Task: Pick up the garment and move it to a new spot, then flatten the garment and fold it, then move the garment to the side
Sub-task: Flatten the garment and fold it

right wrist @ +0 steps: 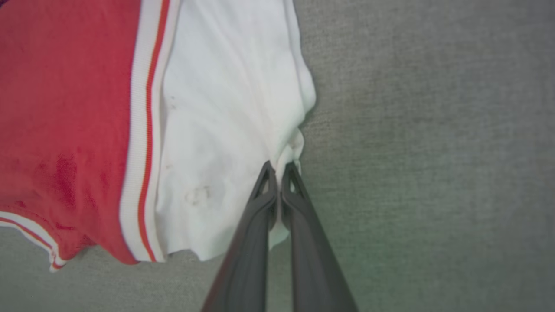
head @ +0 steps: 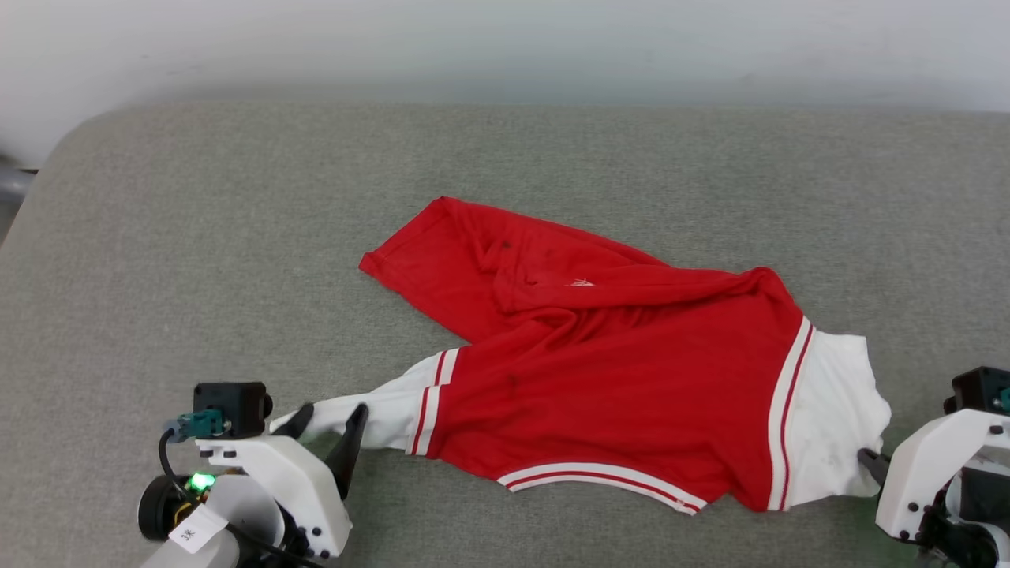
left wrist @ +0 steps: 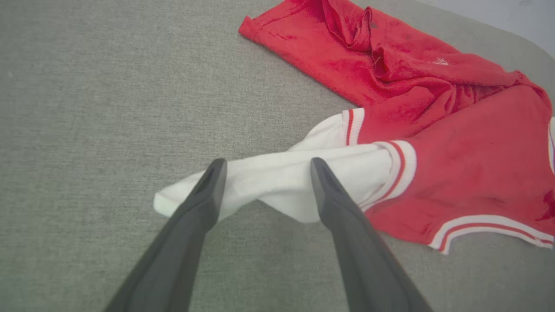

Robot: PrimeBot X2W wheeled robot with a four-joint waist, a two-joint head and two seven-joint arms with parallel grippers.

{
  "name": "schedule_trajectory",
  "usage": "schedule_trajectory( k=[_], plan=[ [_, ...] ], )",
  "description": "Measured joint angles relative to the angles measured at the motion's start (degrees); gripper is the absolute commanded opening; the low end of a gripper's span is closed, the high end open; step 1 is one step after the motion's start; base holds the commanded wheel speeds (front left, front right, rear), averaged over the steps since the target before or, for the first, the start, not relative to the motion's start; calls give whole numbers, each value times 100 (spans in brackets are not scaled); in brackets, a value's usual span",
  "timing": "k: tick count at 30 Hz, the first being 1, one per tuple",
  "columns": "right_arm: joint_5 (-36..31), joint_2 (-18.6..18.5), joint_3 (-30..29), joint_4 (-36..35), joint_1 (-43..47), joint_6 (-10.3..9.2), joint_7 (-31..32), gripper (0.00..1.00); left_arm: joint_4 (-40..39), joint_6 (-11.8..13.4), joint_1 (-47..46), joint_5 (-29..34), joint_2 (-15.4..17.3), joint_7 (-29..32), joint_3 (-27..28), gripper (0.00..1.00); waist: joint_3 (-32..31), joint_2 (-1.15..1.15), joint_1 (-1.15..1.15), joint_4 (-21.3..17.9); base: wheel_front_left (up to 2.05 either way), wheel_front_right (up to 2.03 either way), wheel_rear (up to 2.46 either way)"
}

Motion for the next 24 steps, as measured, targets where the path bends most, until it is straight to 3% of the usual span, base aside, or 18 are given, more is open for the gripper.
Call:
schedule_trajectory(
  k=[9, 18, 19, 20, 21, 22, 24],
  plan=[
    [5, 224, 100, -412, 255, 0, 82, 0, 279, -96, 52, -361, 265, 848, -105, 100, -59, 0, 0, -295, 0, 0, 0],
    [67, 330, 237, -659, 263, 0, 75, 0, 976, -417, -402, -531, 369, 1767, -394, 100, 158, 0, -1, -531, 0, 0, 0],
    [68, 335, 243, -675, 263, 0, 54, 0, 1031, -454, -450, -536, 372, 1834, -419, 91, 179, 0, -1, -548, 0, 0, 0],
    [68, 339, 243, -684, 264, 0, 47, 0, 1083, -493, -497, -559, 371, 1905, -437, 47, 196, 0, -1, -563, 0, 0, 0],
    [69, 347, 244, -698, 265, 0, 35, 0, 1132, -537, -536, -558, 371, 1963, -466, 17, 208, 0, -2, -575, 0, 0, 0],
    [69, 352, 244, -713, 265, 0, 26, 0, 1167, -581, -569, -558, 371, 2006, -487, 0, 219, 0, -2, -585, 0, 0, 0],
    [69, 359, 243, -761, 268, 0, -47, 0, 1248, -638, -639, -503, 375, 1986, -516, 0, 228, 1, -2, -593, 0, 0, 0]
  ],
)
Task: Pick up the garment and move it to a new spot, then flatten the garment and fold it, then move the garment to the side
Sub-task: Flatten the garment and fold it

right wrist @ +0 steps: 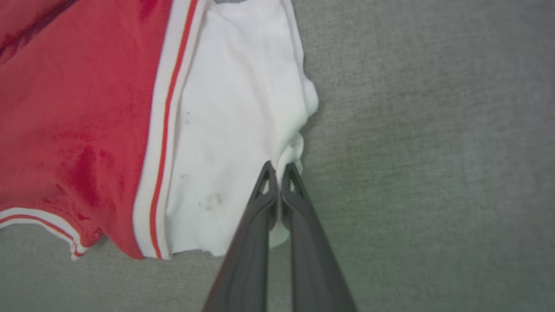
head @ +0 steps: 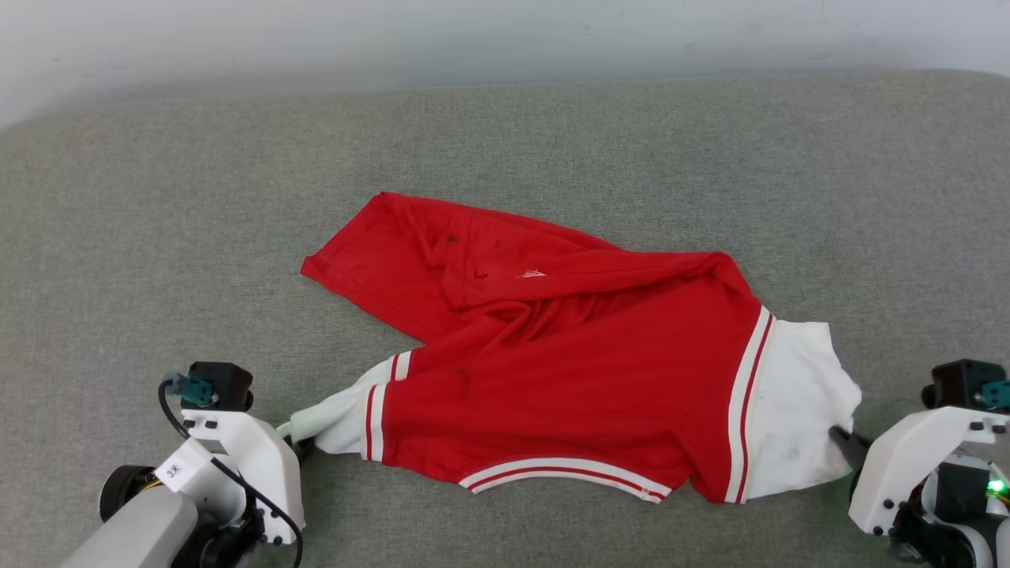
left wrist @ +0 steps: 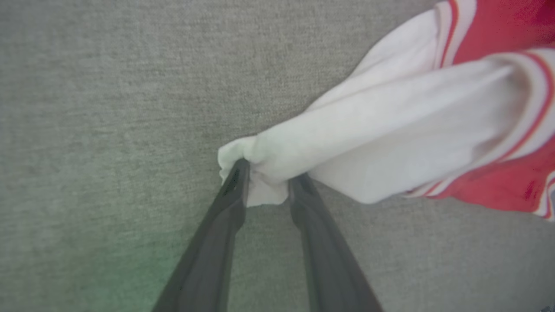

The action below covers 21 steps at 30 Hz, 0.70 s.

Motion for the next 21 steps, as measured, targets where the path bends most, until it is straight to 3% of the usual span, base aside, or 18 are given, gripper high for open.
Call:
schedule_trajectory(
  k=[8, 14, 21],
  plan=[
    [-118, -25, -46, -286, -35, 0, -793, 0, 165, 130, -41, 476, -194, -1182, 114, 0, -166, 0, 2, 88, 0, 0, 0],
    [-216, -101, -74, -436, -213, 0, -1559, 0, -192, 350, -160, 755, -196, -1948, 355, 0, -421, -1, 2, 179, 0, 0, 0],
    [-322, -264, -98, -492, -621, -1, -2343, 0, -673, 352, -599, 848, -244, -2349, 582, 0, -693, 0, 2, 295, 0, 0, 0]
  ],
)
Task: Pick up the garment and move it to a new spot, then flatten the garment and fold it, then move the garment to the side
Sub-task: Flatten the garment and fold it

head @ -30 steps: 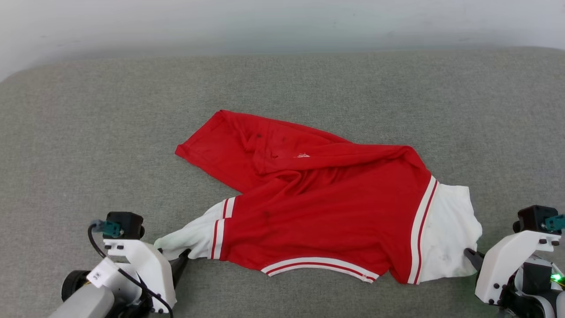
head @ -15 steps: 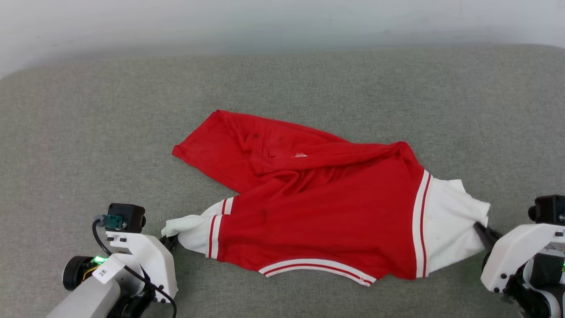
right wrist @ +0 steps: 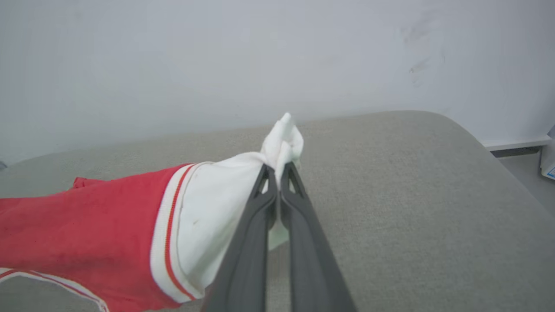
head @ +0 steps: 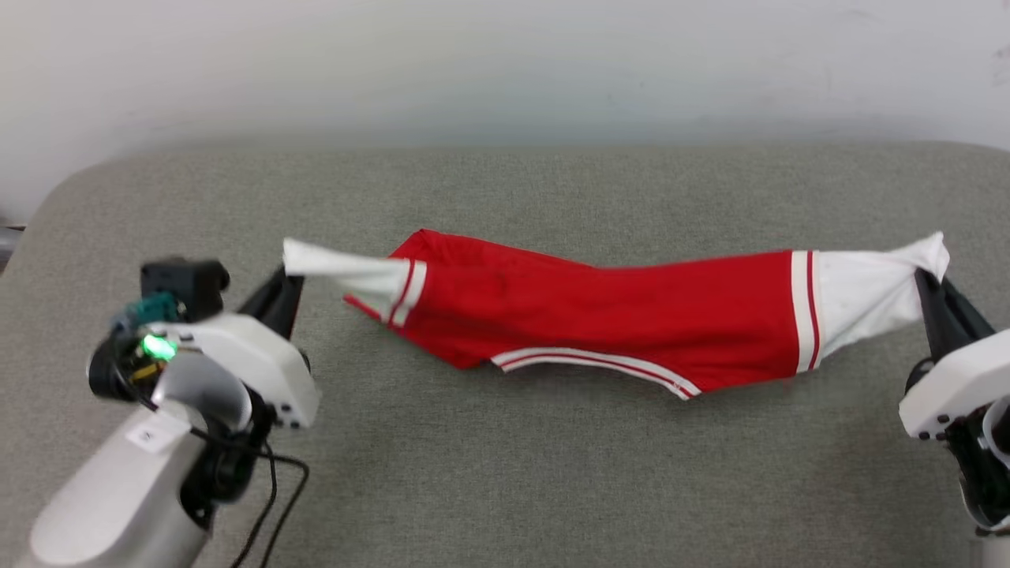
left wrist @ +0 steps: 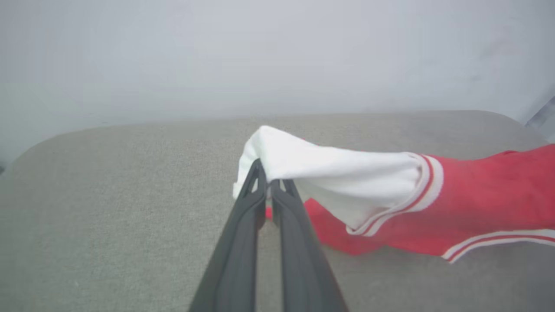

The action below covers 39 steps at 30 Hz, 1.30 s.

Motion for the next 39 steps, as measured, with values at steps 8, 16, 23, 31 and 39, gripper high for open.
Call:
schedule_trajectory(
  k=[8, 16, 23, 31, 39],
  plan=[
    [-193, -31, 254, -76, -797, 0, -201, 0, -38, -65, -1072, -46, -323, -185, 300, 0, -87, 0, 0, 114, 0, 0, 0],
    [-209, -221, 532, 55, -2107, 0, -250, 0, 543, -236, -2514, 203, -728, -302, 292, 0, 326, 0, 0, 157, 0, 0, 0],
    [-277, -439, 588, 628, -3758, 0, -457, 0, 1251, -350, -3921, 512, -988, -490, 319, 0, 1002, 0, 1, 145, 0, 0, 0],
    [-400, -589, 798, 1556, -5668, 1, -829, 0, 2042, -505, -5423, 825, -968, -902, 485, 0, 1718, 0, 1, 28, 0, 0, 0],
    [-474, -617, 1047, 2184, -7203, 1, -1235, 0, 2442, -653, -6530, 1115, -907, -1281, 532, 0, 2383, 0, 1, -146, 0, 0, 0]
  ],
)
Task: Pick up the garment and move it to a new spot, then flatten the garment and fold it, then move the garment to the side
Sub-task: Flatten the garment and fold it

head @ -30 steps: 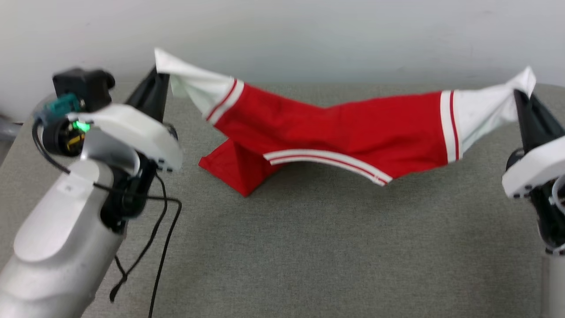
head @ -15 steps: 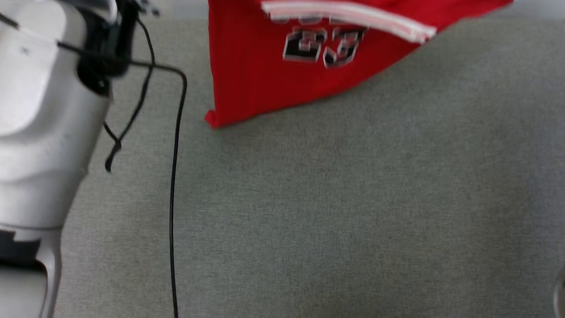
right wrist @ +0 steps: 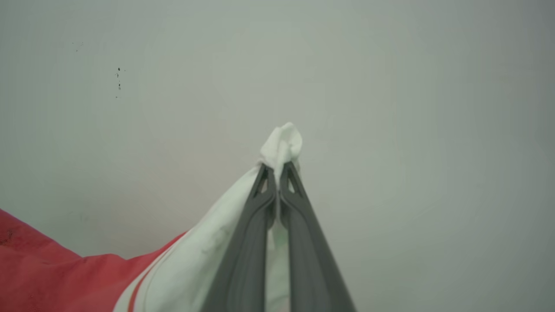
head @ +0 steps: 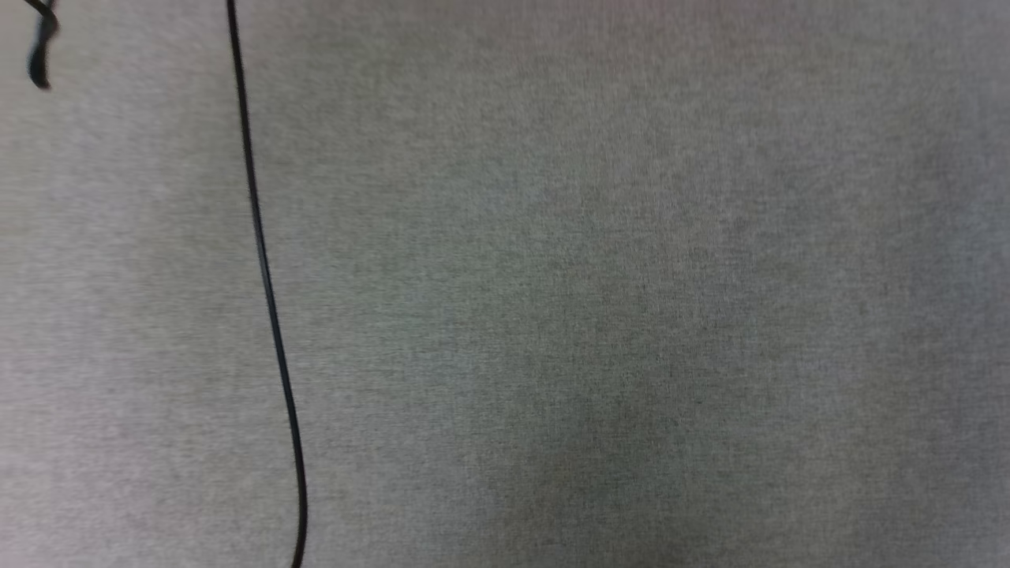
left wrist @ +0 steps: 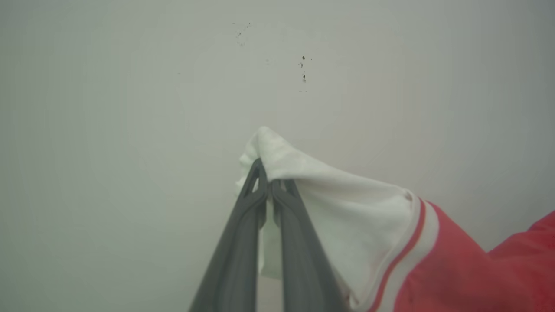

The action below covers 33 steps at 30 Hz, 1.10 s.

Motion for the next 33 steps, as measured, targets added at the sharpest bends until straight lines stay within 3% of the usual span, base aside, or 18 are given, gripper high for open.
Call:
schedule_trajectory(
  k=[8, 19, 25, 33],
  plan=[
    [45, 115, 268, 783, -600, 0, -331, 0, 670, -162, -411, -67, 23, -167, 169, 0, 597, 0, 0, -188, 0, 0, 0],
    [443, 99, 570, 1844, -117, 0, -935, 0, 1428, -509, 154, -246, -169, -331, 443, 0, 791, 0, 0, -138, 0, 0, 0],
    [834, 46, 733, 2045, 824, 0, -1304, 0, 1046, -557, 1185, -133, -211, -333, 965, 0, 565, 0, -1, -59, 0, 0, 0],
    [1249, 7, 991, 2004, 2761, 0, -1634, 0, 199, -586, 3586, 181, -394, -341, 1742, 0, -162, 0, -1, -22, 0, 0, 0]
  ],
)
